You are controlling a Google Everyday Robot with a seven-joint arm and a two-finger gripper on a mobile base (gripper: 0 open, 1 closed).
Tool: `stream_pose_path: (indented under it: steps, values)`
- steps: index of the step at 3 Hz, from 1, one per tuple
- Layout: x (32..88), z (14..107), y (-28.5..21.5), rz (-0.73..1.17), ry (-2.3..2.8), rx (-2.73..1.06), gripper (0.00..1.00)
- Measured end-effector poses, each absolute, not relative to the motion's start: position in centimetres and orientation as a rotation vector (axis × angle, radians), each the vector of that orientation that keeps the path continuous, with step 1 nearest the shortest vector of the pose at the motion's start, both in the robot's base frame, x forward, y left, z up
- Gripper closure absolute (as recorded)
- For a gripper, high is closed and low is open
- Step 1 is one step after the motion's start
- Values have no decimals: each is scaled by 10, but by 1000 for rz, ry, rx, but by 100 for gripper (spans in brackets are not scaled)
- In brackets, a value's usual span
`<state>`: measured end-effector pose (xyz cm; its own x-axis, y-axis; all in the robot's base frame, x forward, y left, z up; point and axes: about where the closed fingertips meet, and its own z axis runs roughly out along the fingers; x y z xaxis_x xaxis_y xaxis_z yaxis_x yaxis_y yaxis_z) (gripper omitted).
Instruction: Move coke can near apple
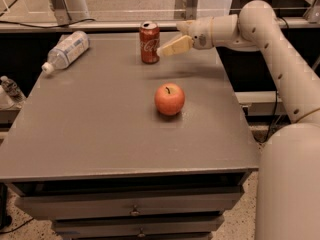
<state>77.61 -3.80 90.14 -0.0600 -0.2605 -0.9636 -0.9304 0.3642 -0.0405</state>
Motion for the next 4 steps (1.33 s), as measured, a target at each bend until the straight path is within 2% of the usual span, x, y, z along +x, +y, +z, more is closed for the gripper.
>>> stream_pose_path:
  steps: [2,3,4]
  values:
    - [794,901,16,825,1499,-1118,1]
    - [797,900,28,817,1493,-1130,17]
    - [797,898,28,807,1498,-1131,40]
